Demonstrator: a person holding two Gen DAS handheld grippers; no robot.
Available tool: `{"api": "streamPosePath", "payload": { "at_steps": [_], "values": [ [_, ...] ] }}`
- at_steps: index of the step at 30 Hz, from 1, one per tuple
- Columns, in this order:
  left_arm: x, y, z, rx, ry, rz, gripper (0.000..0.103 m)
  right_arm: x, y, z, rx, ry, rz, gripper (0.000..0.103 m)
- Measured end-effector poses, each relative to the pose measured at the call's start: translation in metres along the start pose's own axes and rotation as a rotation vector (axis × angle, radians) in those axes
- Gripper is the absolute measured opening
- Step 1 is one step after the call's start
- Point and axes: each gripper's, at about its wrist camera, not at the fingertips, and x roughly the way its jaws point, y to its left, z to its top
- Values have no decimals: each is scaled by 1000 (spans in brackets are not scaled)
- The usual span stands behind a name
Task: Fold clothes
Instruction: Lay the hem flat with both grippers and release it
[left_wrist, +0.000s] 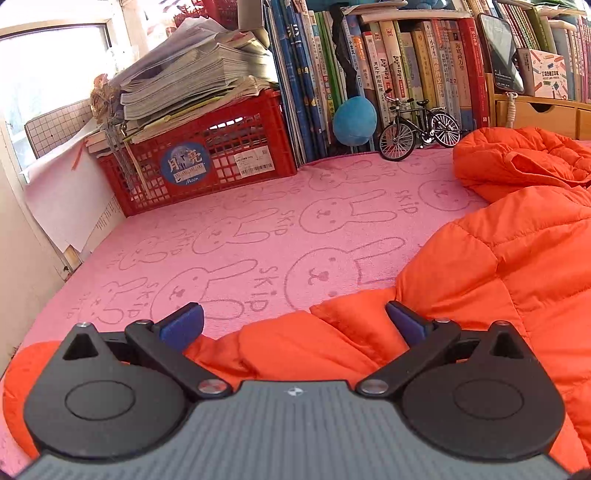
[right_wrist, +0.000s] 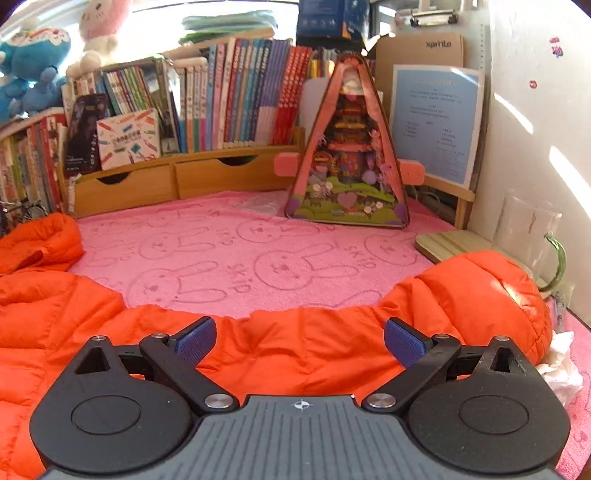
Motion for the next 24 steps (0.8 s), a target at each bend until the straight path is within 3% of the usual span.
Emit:
{"api": "streamPosePath", "payload": {
  "at_steps": [3, 7, 9, 14, 19, 24],
  "values": [
    [-13, 23, 1, -82, -10, 14, 103, -16, 16, 14, -28, -39, 63, 101],
    [-39, 44, -6, -196, -52, -45, 102, -22, 47, 22, -36, -32, 187, 101],
    [-45, 44, -13, -180, -58, -59, 102, -21, 68, 21, -64, -16, 251, 101],
    [-27, 24, -23, -53, 26, 17, 103, -22, 131, 6, -230, 22, 339, 101],
    [-6, 25, -25, -67, 60, 52, 103, -14, 172, -10, -365, 69, 350, 101],
    [3, 41, -27, -132, 67, 32, 103, 15, 159, -16, -265, 173, 298, 103]
  ]
}}
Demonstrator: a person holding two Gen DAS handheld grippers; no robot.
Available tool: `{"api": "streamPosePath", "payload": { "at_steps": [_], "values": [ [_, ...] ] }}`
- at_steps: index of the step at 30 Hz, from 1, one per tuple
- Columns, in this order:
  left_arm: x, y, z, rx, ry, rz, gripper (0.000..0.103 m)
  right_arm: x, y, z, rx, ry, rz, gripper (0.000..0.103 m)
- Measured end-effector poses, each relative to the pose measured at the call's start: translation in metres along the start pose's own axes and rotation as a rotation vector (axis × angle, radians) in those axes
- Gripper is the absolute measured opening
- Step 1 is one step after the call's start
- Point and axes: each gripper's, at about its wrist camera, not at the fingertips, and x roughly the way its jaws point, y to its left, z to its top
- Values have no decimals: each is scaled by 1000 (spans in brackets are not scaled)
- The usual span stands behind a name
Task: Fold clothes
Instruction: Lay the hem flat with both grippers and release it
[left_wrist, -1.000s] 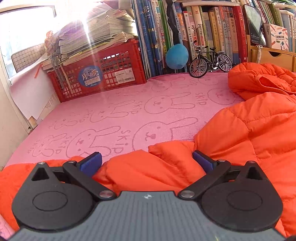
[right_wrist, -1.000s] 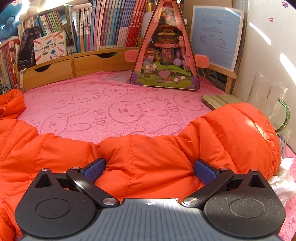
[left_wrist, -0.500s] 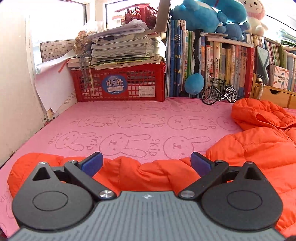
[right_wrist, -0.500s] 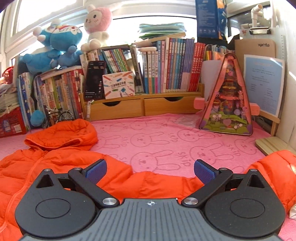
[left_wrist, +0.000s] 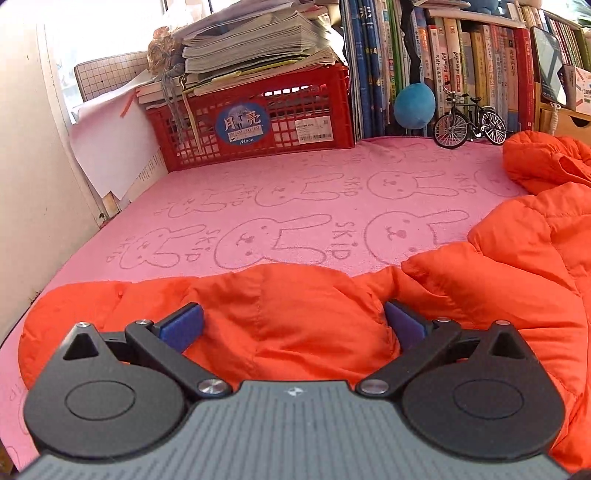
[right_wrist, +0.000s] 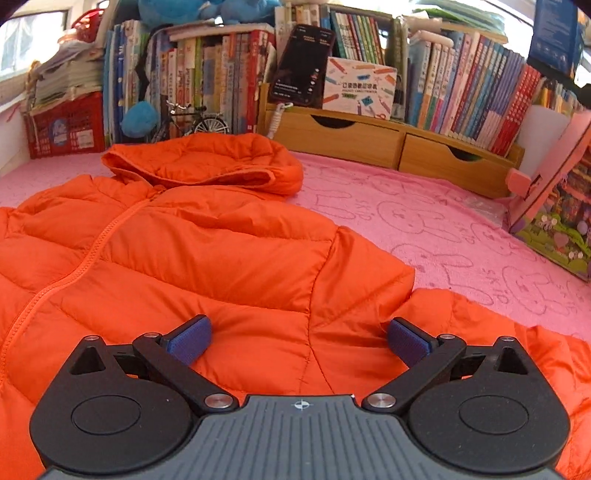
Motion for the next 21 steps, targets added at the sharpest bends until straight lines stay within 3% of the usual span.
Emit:
{"api": "streamPosePath", "payload": {
  "at_steps": [3, 11, 16, 21],
  "values": [
    [1, 2, 1, 14, -6, 11, 103, 8, -18, -1, 97, 24, 8, 103],
    [6, 12, 2, 98, -32, 79, 103, 8, -11, -3, 72, 19, -16, 103],
    [11, 27, 1, 71, -28, 137, 103, 9, -9, -2, 68, 18, -20, 103],
    [9, 36, 1, -1, -13, 138, 103, 8, -9, -2, 70, 18, -22, 103]
  ]
}}
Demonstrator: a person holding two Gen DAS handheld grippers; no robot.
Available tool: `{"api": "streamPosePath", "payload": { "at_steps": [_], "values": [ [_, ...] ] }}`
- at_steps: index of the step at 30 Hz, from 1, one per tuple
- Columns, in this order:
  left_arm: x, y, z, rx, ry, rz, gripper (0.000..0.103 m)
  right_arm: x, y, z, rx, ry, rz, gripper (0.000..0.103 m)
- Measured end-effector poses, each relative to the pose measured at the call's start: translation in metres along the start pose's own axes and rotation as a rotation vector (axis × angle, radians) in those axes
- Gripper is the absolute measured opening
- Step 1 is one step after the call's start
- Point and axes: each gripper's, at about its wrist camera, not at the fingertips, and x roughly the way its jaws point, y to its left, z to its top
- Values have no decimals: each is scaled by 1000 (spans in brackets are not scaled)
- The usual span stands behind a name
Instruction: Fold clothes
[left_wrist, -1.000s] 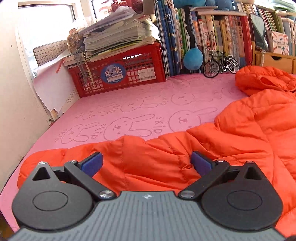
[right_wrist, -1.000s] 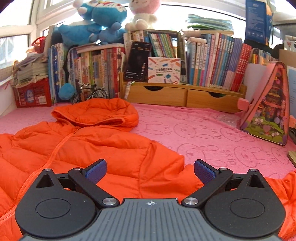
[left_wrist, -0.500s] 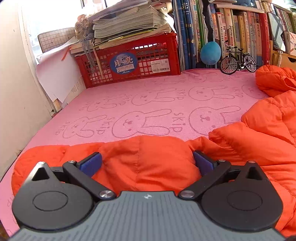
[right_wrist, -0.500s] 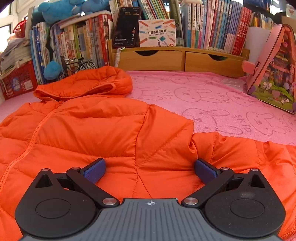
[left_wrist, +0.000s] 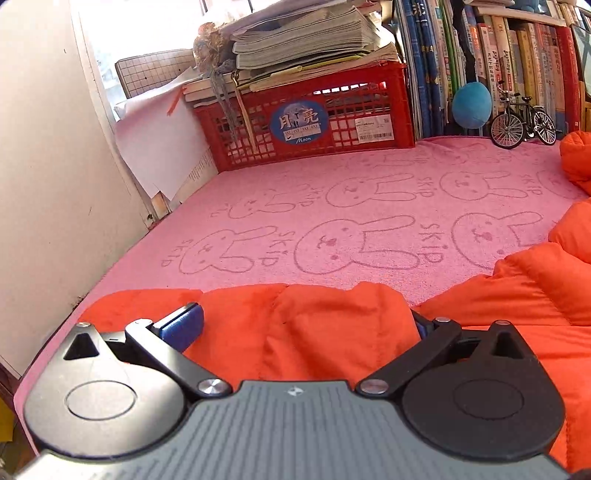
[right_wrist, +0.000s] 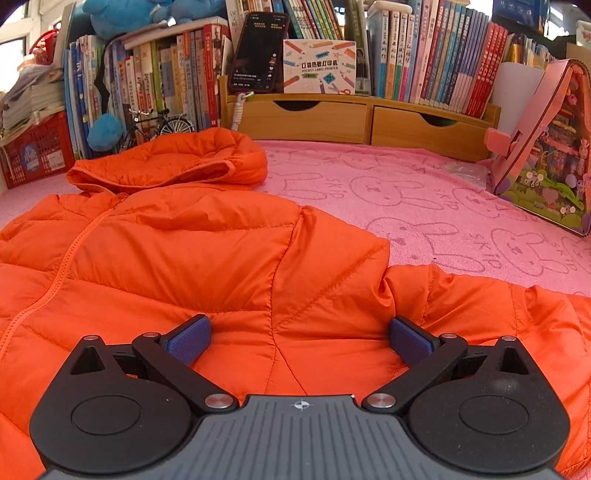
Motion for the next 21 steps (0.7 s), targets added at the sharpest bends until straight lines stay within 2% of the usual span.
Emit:
{"api": "streamPosePath", "payload": {
  "at_steps": [3, 9, 12, 15, 17, 21],
  "values": [
    [-15, -5, -6, -12, -33, -9, 100, 0, -1, 0, -1, 0, 0, 103],
    [-54, -19, -6, -83, -97, -132, 100, 0, -1, 0, 1, -1, 1, 103],
    [-69, -24, -5, -111, -108, -179, 100, 0, -3, 0, 6, -1, 11, 103],
    [-80, -27, -10, -130, -98, -195, 100, -11, -9, -1, 36, -32, 27, 103],
    [-87, -25, -18, -145, -100, -174, 100, -25, -17, -5, 72, -81, 32, 103],
    [-90, -6, -32, -201, -118, -49, 103, -59, -51, -14, 172, -183, 36, 103]
  ]
}}
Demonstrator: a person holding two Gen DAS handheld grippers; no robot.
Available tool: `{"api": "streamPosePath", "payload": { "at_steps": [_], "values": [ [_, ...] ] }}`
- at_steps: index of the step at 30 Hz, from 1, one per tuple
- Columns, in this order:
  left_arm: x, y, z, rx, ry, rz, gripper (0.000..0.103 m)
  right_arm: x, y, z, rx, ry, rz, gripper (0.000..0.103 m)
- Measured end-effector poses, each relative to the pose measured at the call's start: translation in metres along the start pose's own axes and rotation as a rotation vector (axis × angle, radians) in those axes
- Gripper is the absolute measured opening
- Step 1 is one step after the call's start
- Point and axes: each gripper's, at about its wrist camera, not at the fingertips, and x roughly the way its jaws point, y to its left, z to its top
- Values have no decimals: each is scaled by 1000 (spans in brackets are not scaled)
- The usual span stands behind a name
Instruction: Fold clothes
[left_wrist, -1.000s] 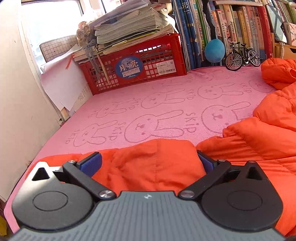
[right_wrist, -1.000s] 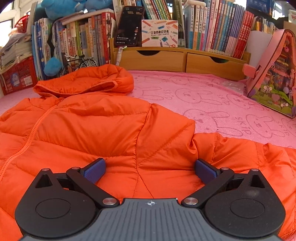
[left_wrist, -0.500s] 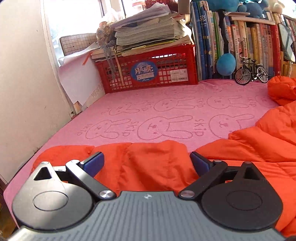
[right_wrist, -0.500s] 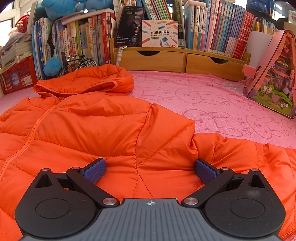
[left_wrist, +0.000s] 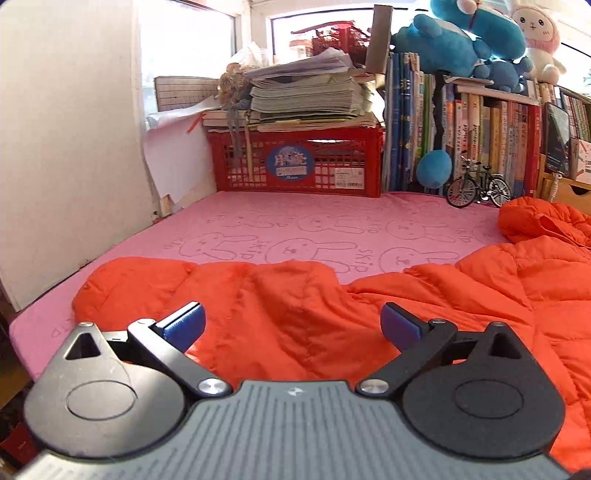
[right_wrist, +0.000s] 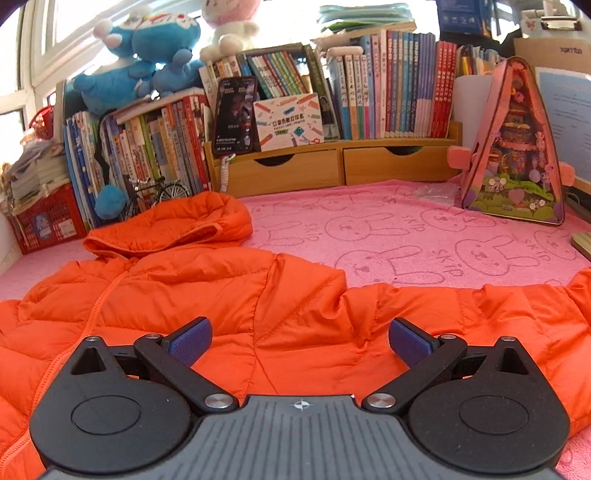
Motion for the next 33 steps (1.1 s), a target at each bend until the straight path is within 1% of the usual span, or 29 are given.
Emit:
{"api": "streamPosePath", "payload": {
  "at_steps": [1, 4, 7, 9, 11, 14, 16, 18, 24, 29, 31, 33],
  "values": [
    [1, 9, -1, -27, 6, 22, 103, -8, -12, 1, 18, -20, -26, 103],
    [8, 38, 0, -151, 47, 58, 103, -29, -53, 4, 84, -69, -156, 103],
    [15, 64, -1, -269, 77, 99, 103, -49, -102, 1, 219, -97, -277, 103],
    [19, 74, -2, -312, 92, 119, 103, -61, -133, -6, 319, -116, -332, 103],
    [21, 79, -3, -321, 100, 142, 103, -70, -161, -14, 405, -134, -378, 103],
    [23, 77, -4, -287, 103, 161, 103, -76, -182, -22, 445, -137, -426, 103],
    [25, 74, -4, -267, 108, 165, 103, -73, -190, -25, 439, -126, -456, 103],
    [27, 74, -5, -261, 118, 163, 103, -69, -197, -26, 444, -112, -477, 103],
    [39, 78, -4, -295, 152, 163, 103, -52, -218, -23, 462, -79, -498, 103],
    [37, 71, -3, -262, 157, 193, 103, -40, -225, -21, 466, -62, -530, 103],
    [28, 64, 0, -234, 140, 174, 102, -42, -215, -20, 452, -63, -517, 103],
    [12, 52, 5, -187, 100, 104, 102, -50, -194, -19, 401, -70, -454, 103]
  ]
}}
